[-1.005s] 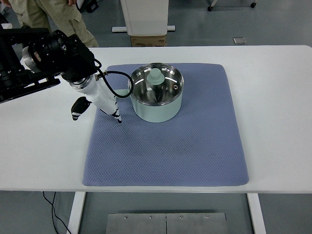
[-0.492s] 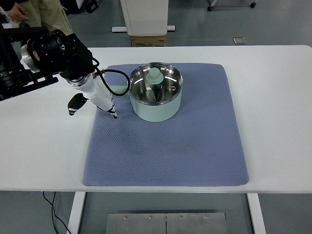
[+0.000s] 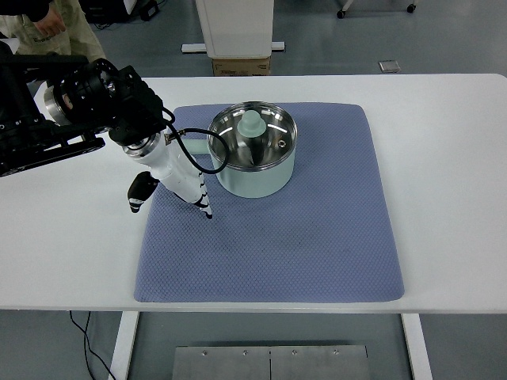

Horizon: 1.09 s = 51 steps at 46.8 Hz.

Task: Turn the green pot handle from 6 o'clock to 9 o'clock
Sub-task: 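Lift the left hand up off the handle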

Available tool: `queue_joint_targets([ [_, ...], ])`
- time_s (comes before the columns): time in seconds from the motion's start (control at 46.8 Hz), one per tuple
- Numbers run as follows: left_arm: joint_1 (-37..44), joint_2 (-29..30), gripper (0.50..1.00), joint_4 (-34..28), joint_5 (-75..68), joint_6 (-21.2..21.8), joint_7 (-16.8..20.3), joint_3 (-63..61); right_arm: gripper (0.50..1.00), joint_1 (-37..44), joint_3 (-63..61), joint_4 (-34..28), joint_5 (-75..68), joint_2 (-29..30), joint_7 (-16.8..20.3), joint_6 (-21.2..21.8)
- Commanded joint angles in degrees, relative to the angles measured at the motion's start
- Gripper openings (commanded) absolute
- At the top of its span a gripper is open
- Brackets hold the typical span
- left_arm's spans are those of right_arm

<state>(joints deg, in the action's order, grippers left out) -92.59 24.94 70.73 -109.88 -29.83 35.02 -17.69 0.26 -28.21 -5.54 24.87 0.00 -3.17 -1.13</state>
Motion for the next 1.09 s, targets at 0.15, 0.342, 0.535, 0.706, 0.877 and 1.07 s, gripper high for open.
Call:
queue_joint_targets([
  [0.15,1.18,-0.42,1.000,3.62,10.82,0.04,-0.02,3.18,1.000,0.00,0.00,0.00,0.00,0.00,0.00,-0.01],
  [0.342,3.46,-0.77,1.000,3.62,22.07,0.74,-0.02,7.05,1.000,0.00,0.00,0.00,0.00,0.00,0.00,-0.01],
  [0.535,5.84,-1.39,1.000,3.18,36.91,2.76,-0.02,10.04,1.000,0.00,0.00,0.00,0.00,0.00,0.00,-0.01],
  [0.706,6.81,-1.30,1.000,1.52,51.94,6.19,-0.65,10.39,1.000,0.00,0.00,0.00,0.00,0.00,0.00,-0.01],
  [0.877,7.77,-1.21,1.000,-4.02,67.76,8.30,-0.74,10.57,1.000,0.00,0.00,0.00,0.00,0.00,0.00,-0.01],
  [1.07,9.27,-1.30,1.000,-10.34,85.61,9.53,-0.74,10.57,1.000,0.00,0.00,0.00,0.00,0.00,0.00,-0.01],
])
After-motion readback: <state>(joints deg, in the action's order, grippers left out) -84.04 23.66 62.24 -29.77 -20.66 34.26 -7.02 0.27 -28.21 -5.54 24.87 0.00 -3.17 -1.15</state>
